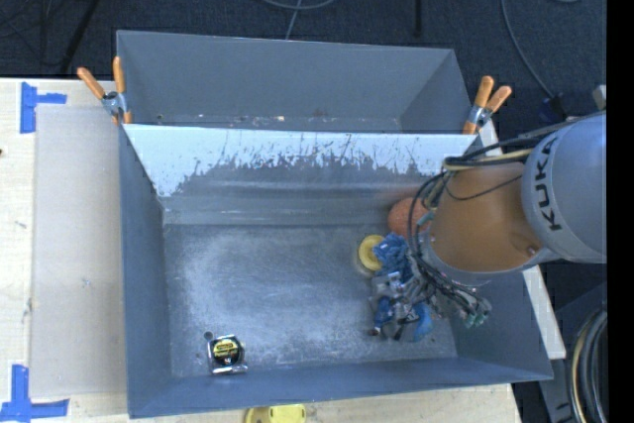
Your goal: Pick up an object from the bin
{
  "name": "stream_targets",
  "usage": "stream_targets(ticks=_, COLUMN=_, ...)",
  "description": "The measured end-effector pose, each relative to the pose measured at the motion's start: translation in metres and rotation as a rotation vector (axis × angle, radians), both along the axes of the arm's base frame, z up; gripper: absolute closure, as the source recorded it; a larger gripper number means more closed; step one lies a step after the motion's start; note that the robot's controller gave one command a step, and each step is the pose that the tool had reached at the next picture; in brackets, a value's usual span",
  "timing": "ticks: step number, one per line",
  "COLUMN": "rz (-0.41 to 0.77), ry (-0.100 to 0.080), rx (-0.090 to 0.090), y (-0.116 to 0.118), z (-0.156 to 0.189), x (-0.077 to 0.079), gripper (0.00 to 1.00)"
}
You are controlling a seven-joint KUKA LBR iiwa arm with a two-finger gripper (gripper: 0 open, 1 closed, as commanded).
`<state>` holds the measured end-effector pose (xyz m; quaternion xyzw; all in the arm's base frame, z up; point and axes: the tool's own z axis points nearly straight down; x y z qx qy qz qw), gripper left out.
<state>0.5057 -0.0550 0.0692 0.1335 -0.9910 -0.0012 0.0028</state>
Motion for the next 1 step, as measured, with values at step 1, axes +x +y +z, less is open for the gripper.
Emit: stream_targets(ticks=1, rz=0.007, ry=-0.006, rx=-0.001, y=-0.0451, z=0.1221, x=0.0208, gripper=1.00)
